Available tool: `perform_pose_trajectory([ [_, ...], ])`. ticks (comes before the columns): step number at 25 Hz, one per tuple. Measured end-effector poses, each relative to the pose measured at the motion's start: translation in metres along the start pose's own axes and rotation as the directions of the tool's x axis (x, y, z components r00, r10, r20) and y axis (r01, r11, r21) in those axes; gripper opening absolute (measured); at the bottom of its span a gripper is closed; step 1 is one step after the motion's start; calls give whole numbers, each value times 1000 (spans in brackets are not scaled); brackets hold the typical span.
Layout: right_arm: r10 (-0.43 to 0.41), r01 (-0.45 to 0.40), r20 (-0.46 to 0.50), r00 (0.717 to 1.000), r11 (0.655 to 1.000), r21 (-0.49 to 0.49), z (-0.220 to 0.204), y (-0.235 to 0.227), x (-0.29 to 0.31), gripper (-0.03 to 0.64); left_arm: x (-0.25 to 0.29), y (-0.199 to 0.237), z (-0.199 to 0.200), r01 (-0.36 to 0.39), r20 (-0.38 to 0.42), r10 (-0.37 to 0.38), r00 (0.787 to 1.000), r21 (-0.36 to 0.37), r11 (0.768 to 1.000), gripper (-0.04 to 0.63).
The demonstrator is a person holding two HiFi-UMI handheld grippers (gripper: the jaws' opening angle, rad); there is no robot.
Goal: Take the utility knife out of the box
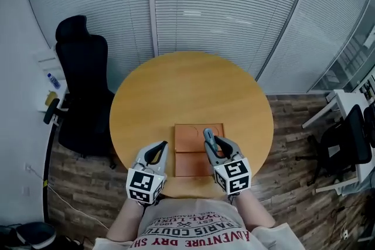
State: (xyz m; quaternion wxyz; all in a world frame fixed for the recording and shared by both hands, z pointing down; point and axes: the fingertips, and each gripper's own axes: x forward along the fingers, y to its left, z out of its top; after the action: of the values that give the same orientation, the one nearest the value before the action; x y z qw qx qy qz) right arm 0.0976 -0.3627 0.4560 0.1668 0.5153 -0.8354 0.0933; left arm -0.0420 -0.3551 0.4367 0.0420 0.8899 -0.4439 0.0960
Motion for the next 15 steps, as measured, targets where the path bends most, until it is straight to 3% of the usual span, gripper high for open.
perform_pose_trajectory([
  [5, -23, 23, 139, 990, 1000, 4, 34, -7, -19, 130, 3, -1, 32, 0, 59, -2, 998, 32, 1000, 11],
  [10, -35, 34, 277, 960, 999, 7, 59, -8, -40, 130, -2, -10, 55, 4, 108, -9, 994, 53, 999, 11],
  [15, -39, 41, 346, 937, 999, 3, 65, -10, -51, 130, -3, -22, 63, 5, 133, -15, 991, 82, 997, 11],
])
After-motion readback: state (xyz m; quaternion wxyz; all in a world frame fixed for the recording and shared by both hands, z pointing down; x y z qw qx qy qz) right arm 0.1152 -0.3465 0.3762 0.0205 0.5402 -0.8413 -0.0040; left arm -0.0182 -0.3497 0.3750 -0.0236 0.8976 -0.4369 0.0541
